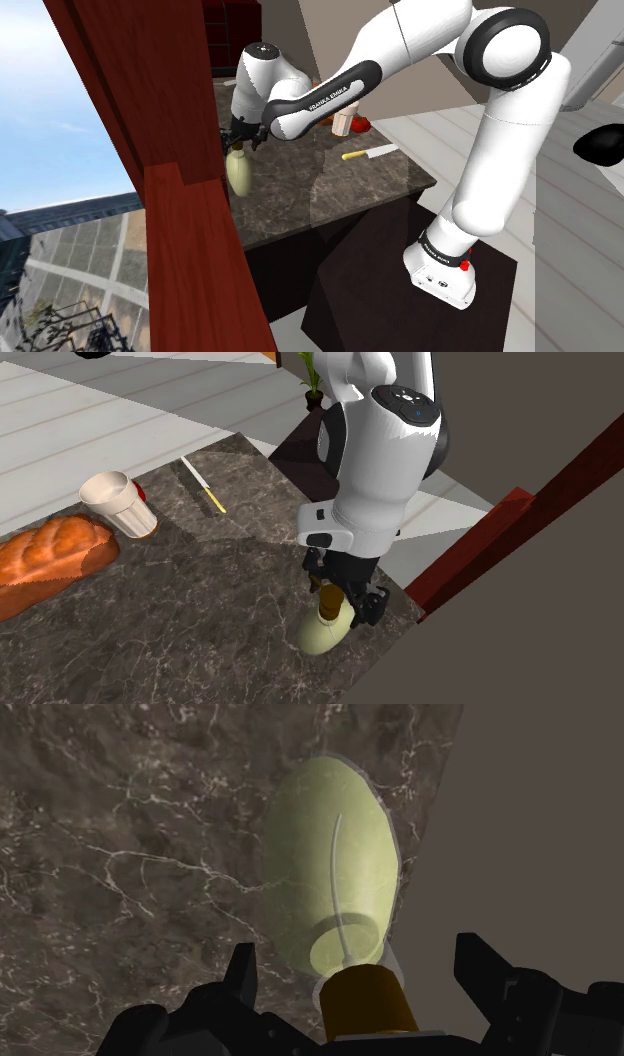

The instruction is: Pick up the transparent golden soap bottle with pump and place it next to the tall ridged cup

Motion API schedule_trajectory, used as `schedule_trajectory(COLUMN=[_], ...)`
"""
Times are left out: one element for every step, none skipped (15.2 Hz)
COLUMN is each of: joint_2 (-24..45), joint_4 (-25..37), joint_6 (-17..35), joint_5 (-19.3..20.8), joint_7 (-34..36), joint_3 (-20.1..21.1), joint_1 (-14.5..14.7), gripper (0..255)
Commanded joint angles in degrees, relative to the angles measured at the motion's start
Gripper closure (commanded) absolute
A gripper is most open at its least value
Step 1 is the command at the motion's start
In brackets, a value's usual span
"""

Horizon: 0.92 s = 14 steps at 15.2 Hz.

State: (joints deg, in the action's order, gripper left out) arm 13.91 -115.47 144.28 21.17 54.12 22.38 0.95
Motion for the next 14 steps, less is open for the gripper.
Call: schedule_trajectory(joint_2=[0.02, 0.02, 0.01, 0.01, 0.01, 0.01, 0.01, 0.0, 0.01, 0.01, 0.01, 0.02, 0.02, -0.42], joint_4=[0.0, 0.0, 0.0, 0.0, 0.0, 0.0, 0.0, 0.0, 0.0, 0.01, 0.0, 0.01, 0.0, 0.23], joint_6=[0.02, 0.02, 0.01, 0.01, 0.01, 0.01, 0.02, 0.01, 0.01, 0.01, 0.01, 0.01, 0.02, -0.58], joint_5=[0.01, 0.01, 0.01, 0.01, 0.01, 0.01, 0.01, 0.01, 0.01, 0.01, 0.01, 0.01, 0.01, -0.47], joint_7=[0.0, 0.0, 0.0, 0.0, 0.0, 0.0, 0.0, 0.0, 0.0, 0.0, 0.0, 0.01, 0.0, -0.4], joint_3=[-0.01, -0.01, 0.0, 0.0, 0.0, 0.0, 0.0, 0.0, 0.0, 0.0, 0.0, -0.01, -0.01, 0.17], joint_1=[0.0, 0.0, 0.0, 0.0, 0.0, 0.0, 0.0, 0.0, 0.0, 0.0, 0.0, 0.0, 0.0, -0.12], gripper=[0, 0, 0, 255, 255, 255, 255, 255, 255, 255, 255, 255, 255, 255])
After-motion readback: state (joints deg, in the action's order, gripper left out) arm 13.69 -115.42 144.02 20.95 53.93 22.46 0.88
